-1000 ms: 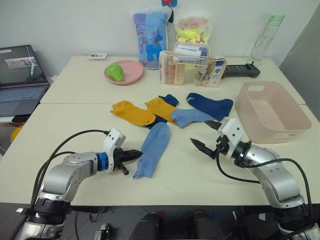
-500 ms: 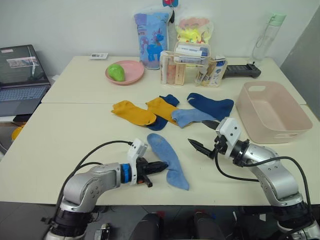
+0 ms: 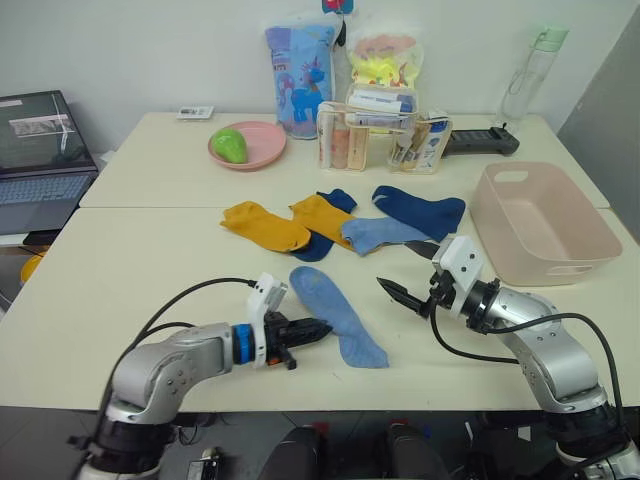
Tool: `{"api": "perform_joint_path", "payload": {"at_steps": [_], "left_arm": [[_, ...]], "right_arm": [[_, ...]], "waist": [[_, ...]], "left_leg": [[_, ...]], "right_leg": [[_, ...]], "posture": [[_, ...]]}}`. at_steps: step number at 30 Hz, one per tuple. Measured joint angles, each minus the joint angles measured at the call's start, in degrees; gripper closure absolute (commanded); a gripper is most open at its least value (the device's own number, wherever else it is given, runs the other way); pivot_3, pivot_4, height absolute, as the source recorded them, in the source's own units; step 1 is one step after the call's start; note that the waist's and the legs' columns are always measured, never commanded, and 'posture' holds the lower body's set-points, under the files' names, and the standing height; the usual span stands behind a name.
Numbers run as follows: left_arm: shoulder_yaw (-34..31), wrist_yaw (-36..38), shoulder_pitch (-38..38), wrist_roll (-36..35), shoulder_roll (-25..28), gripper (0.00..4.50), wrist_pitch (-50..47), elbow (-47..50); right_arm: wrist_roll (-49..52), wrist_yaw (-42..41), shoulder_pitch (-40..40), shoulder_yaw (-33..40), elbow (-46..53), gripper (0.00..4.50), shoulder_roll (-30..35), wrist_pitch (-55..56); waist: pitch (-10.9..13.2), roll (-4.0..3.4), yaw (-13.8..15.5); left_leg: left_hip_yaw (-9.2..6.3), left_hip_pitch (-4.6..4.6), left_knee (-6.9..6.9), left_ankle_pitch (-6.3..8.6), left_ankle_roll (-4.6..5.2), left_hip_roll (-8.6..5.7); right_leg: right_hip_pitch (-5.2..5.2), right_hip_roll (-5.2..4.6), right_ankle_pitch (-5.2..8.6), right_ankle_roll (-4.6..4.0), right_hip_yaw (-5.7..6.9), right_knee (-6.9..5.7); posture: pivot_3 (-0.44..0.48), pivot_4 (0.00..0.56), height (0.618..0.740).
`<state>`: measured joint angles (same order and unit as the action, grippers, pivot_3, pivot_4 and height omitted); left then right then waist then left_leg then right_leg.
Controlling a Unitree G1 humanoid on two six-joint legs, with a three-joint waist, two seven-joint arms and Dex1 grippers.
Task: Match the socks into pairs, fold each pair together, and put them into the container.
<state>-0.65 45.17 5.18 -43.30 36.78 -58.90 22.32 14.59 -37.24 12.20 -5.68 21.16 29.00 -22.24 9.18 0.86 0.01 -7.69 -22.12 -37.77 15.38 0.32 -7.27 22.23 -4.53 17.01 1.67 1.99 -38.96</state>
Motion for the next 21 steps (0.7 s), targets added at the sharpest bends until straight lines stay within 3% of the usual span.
{"api": "perform_joint_path", "payload": {"at_steps": [5, 11, 19, 21], "left_arm": [[-2.8, 4.7, 0.4, 1.9, 5.3, 1.03, 5.6, -4.0], [-4.9, 4.5, 12.0, 5.0, 1.6, 1.03, 13.0, -16.5], [2.9, 6.8, 16.9, 13.6, -1.9, 1.03, 21.3, -25.9], [5.5, 7.1, 18.6, 17.2, -2.5, 1.42, 24.5, -29.8]], "right_arm": [[0.6, -3.0, -1.4, 0.1, 0.1, 0.0, 3.3, -0.8], [1.1, -14.0, -7.5, -2.7, 0.6, 0.0, 14.3, -1.8], [2.2, -16.5, -8.1, -2.9, 1.1, 0.0, 14.7, -1.8], [2.3, -16.5, -8.0, -2.9, 1.2, 0.0, 14.6, -1.9]], "waist": [[0.0, -0.05, 0.6], [0.1, 0.01, 1.3], [0.1, 0.04, 0.5], [0.1, 0.05, 0.6]], "left_leg": [[-0.02, 0.0, -0.01, 0.03, 0.06, -0.01], [0.04, -0.09, -0.09, 0.11, 0.2, -0.06], [0.06, -0.08, -0.1, 0.1, 0.17, -0.03], [0.06, -0.09, -0.11, 0.1, 0.17, -0.03]], "right_leg": [[0.0, -0.01, 0.0, 0.0, 0.02, 0.04], [-0.06, -0.1, -0.01, 0.05, 0.07, 0.14], [-0.04, -0.09, -0.02, 0.05, 0.08, 0.04], [-0.04, -0.09, -0.02, 0.06, 0.08, 0.05]], "posture": [[0.0, 0.15, 0.74], [0.0, 0.15, 0.74], [0.0, 0.15, 0.74], [0.0, 0.15, 0.74]]}}
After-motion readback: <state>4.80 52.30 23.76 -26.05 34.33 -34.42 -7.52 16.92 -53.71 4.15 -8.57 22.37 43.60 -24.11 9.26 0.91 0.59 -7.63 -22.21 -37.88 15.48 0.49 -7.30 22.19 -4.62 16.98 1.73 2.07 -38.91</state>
